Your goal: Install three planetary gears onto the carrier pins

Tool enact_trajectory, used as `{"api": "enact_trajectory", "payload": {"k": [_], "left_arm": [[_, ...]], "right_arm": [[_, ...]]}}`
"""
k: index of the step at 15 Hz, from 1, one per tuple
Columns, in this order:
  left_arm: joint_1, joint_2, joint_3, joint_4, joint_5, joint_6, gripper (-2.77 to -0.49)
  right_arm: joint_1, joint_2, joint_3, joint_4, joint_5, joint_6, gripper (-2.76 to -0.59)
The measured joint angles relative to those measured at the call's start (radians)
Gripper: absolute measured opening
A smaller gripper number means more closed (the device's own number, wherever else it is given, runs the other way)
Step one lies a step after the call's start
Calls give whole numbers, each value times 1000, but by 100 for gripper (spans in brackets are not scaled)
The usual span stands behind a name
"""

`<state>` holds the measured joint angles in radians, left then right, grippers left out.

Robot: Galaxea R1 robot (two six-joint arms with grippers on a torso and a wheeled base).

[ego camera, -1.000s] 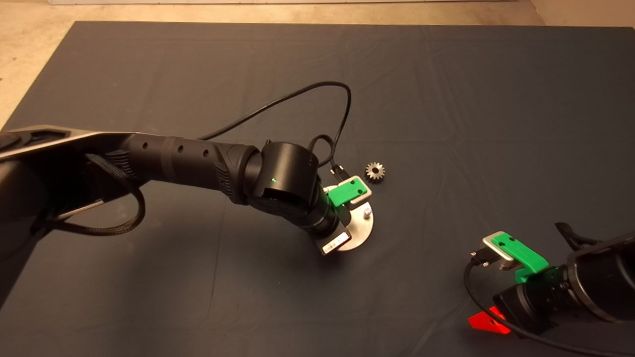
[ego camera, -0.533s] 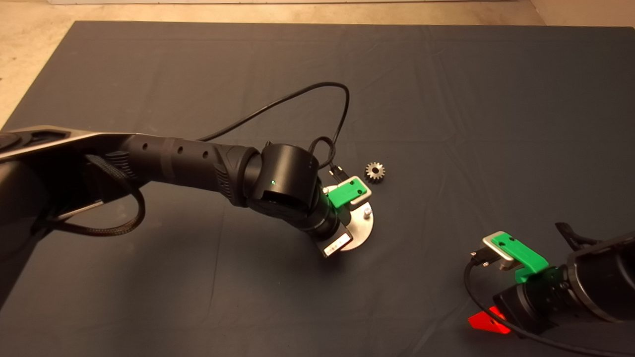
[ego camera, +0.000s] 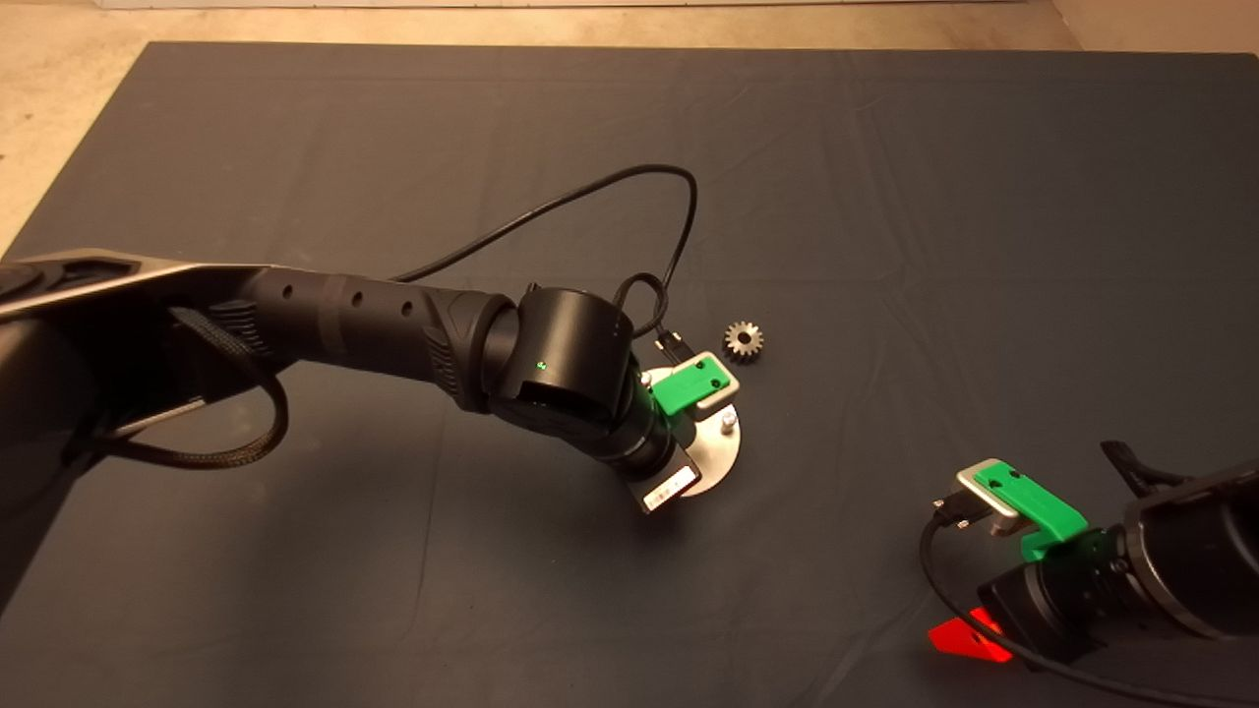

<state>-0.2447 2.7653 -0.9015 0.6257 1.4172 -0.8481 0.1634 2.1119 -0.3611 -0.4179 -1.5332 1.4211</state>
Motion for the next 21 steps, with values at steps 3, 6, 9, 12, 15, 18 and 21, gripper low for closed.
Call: {"api": "enact_trajectory", "payload": {"k": [3,6,9,12,15,18,21], "left_arm": [[3,-1,-6,0,1,27,-244],[4,-1,-10,0,0,27,-244],[9,0,-10,5,0,49,-244],[9,2,-10,7,-1,53,-243],[10,3,-10,8,-1,53,-244],[10,2,-10,8,-2,53,-244],[9,2,-10,7,-3,53,-244]], "right_arm": [[0,0,0,0,0,0,-86],[0,0,0,0,0,0,-86],[0,0,0,0,0,0,-86],[0,0,0,0,0,0,-86],[0,0,0,0,0,0,-86],[0,0,0,0,0,0,-86],[0,0,0,0,0,0,-86]]}}
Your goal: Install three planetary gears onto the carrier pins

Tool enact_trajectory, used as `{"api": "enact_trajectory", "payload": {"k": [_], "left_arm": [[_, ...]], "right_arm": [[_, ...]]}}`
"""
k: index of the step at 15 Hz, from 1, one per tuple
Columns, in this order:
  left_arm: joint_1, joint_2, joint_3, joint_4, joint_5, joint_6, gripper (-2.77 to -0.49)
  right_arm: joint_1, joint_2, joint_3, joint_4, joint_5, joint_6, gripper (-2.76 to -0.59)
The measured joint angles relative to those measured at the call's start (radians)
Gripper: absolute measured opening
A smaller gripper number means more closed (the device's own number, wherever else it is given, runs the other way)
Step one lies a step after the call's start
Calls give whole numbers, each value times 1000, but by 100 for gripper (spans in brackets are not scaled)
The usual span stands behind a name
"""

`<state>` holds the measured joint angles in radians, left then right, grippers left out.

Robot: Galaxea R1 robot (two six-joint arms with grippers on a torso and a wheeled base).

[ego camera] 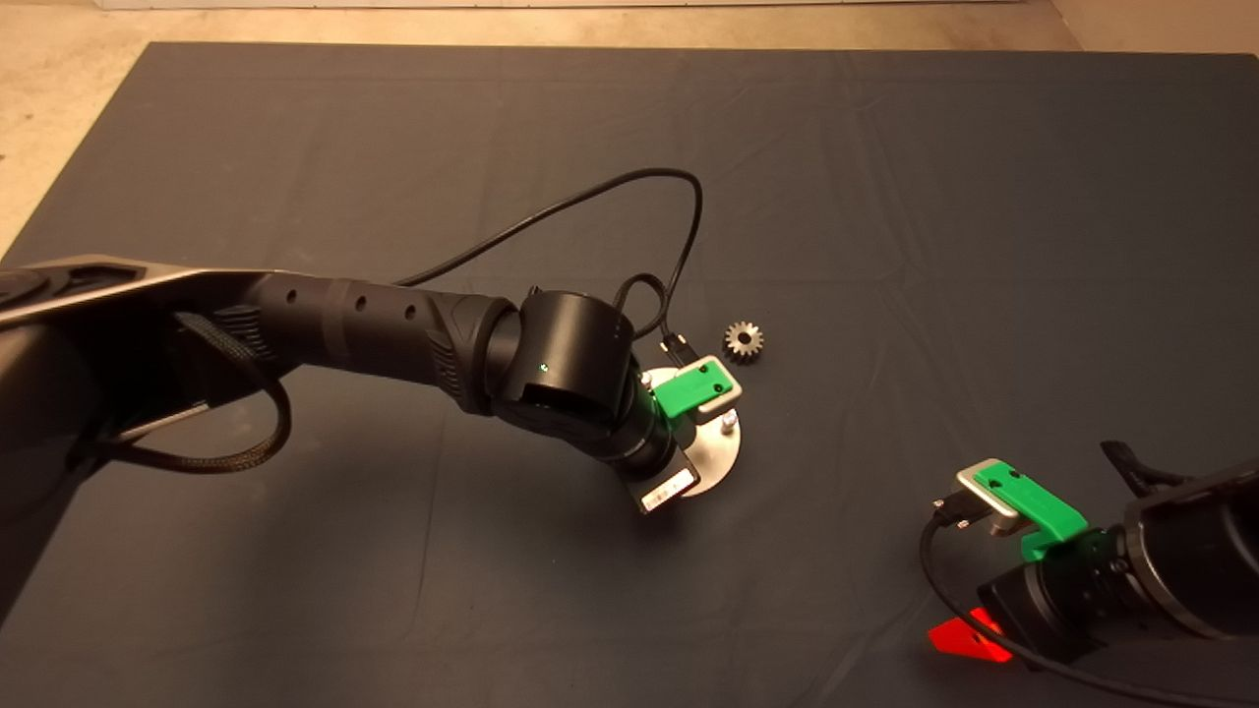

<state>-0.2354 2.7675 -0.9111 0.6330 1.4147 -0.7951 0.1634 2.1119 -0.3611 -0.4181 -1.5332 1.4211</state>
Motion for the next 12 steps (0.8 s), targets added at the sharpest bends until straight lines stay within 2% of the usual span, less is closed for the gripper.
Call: {"api": "enact_trajectory", "payload": {"k": [12], "left_arm": [[0,0,0,0,0,0,-244]], "right_arm": [[0,0,0,0,0,0,-86]]}}
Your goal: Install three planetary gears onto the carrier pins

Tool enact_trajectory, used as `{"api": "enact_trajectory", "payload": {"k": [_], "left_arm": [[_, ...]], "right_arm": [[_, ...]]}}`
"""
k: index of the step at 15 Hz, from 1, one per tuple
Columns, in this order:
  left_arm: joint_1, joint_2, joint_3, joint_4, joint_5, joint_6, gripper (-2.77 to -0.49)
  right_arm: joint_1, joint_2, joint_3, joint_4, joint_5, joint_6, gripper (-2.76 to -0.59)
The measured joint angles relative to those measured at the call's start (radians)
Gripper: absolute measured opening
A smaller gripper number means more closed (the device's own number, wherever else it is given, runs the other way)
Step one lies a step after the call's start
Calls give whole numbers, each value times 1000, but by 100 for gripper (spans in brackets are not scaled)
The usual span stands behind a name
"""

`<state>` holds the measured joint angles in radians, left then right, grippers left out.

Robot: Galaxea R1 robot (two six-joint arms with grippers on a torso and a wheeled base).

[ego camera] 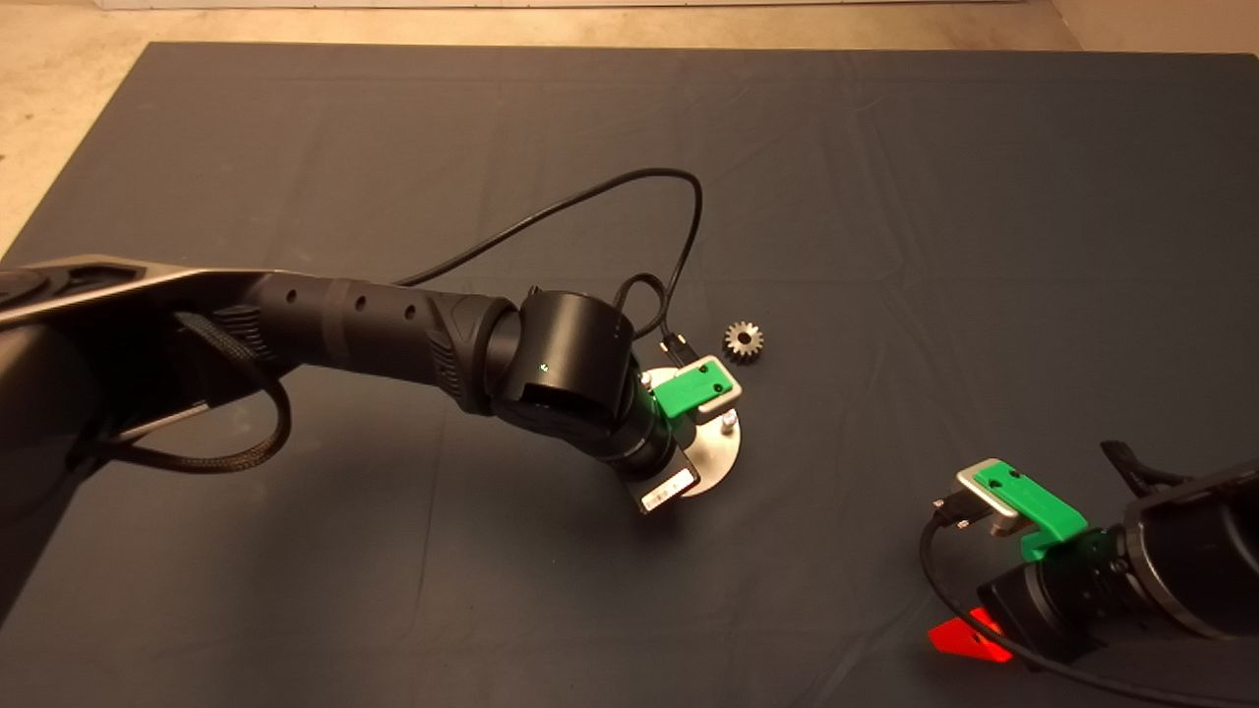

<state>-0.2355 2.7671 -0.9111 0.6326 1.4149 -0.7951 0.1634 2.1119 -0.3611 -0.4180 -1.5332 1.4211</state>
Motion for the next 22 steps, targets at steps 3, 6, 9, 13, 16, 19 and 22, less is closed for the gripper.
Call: {"api": "enact_trajectory", "payload": {"k": [3,6,9,13,16,19,22], "left_arm": [[0,0,0,-6,0,0,-244],[11,-3,0,-12,6,0,-244],[11,-6,0,-15,8,0,-244],[11,-5,0,-15,8,0,-244],[11,-5,-3,-16,8,1,-244],[11,-5,-3,-16,7,4,-244],[11,-5,-3,-16,6,4,-238]], "right_arm": [[0,0,0,0,0,0,-86],[0,0,0,0,-1,0,-86],[0,2,0,0,0,0,-86],[0,2,0,0,0,0,-86],[0,5,0,0,0,1,-86],[0,11,0,0,1,1,-86],[0,11,0,0,0,1,-86]]}}
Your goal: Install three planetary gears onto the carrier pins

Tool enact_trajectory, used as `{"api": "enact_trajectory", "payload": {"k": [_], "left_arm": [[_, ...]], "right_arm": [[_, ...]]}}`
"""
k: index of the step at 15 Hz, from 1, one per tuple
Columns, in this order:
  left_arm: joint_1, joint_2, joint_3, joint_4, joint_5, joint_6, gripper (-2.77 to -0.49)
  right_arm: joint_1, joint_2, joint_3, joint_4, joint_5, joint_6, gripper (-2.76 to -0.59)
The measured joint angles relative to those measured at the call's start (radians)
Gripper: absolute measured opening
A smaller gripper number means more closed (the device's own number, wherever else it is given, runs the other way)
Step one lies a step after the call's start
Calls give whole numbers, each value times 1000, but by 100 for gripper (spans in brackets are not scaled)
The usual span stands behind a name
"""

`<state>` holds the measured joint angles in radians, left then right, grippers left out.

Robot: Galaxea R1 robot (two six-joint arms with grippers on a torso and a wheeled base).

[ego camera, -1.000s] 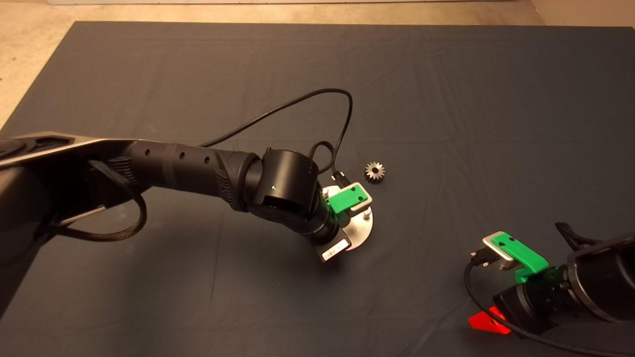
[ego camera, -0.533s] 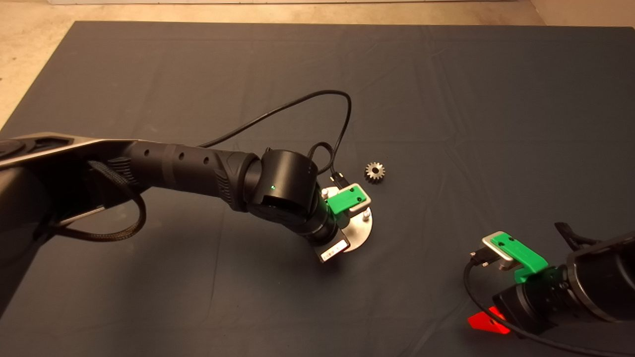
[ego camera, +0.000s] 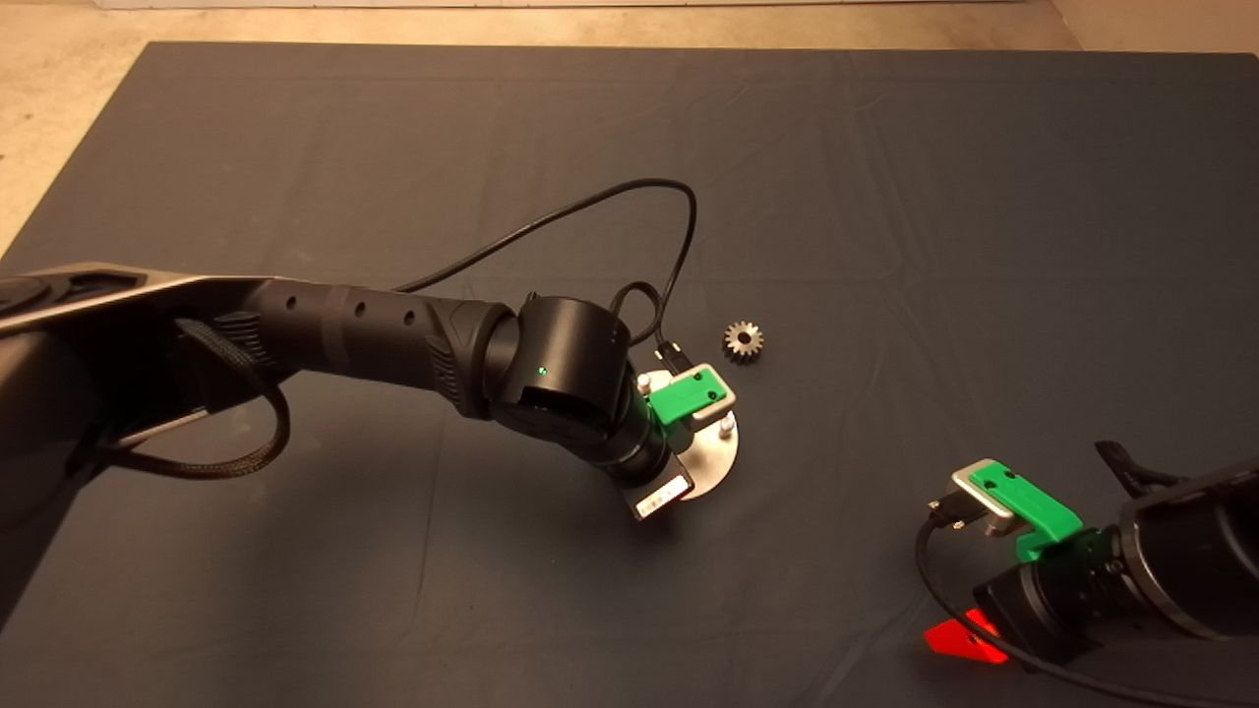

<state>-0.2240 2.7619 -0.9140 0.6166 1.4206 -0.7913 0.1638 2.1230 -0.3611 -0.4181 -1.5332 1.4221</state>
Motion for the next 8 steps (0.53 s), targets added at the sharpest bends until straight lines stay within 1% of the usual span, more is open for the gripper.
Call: {"api": "enact_trajectory", "payload": {"k": [1,2,3,5,7,8], "left_arm": [[0,0,0,0,-1,0,-230],[0,-1,0,0,-2,0,-229],[0,-1,0,0,-4,0,-221],[0,-2,-1,0,-11,0,-219],[0,-6,-1,-2,-18,0,-196],[0,-9,-1,-2,-21,0,-192]], "right_arm": [[0,0,0,0,0,0,-86],[0,1,0,0,0,0,-86],[0,3,0,0,0,0,-86],[0,2,0,0,0,0,-86],[0,2,0,0,0,0,-86],[0,2,0,0,0,0,-86]]}}
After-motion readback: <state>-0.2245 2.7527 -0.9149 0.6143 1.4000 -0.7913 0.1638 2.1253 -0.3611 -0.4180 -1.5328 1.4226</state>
